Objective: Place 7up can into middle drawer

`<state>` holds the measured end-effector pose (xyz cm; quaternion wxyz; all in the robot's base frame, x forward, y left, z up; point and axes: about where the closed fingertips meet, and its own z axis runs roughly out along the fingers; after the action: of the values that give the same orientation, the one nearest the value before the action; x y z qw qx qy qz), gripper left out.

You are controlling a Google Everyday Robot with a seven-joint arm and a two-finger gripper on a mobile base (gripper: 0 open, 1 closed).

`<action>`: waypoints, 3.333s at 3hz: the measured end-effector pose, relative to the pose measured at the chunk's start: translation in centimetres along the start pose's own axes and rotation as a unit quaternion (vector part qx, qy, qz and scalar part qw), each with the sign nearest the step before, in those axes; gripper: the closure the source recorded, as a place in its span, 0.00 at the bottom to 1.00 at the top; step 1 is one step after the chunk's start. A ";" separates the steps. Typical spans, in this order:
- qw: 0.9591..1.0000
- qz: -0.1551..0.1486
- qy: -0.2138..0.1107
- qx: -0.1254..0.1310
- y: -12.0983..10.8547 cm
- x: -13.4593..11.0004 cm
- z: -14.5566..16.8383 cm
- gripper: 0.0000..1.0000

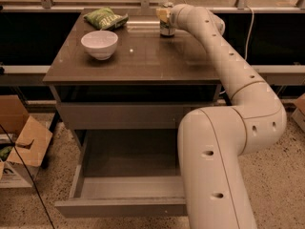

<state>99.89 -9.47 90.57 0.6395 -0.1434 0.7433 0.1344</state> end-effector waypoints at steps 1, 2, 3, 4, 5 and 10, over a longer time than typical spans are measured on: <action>1.000 0.003 -0.007 -0.001 -0.6 -1.2 -0.8 0.79; 1.000 -0.014 -0.014 -0.023 -0.1 -2.9 -2.5 1.00; 0.995 -0.057 -0.015 -0.078 2.2 -4.7 -6.5 1.00; 0.990 -0.080 -0.007 -0.116 4.3 -4.5 -9.7 1.00; 0.989 -0.082 -0.024 -0.124 5.5 -6.0 -14.7 1.00; 0.975 -0.034 0.013 -0.220 12.9 3.1 -29.9 1.00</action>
Offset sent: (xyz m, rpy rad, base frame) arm -0.0494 -0.0166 0.0540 -0.0496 -0.0786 0.1114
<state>67.25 -9.13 92.11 0.5866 -0.3072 0.6988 0.2706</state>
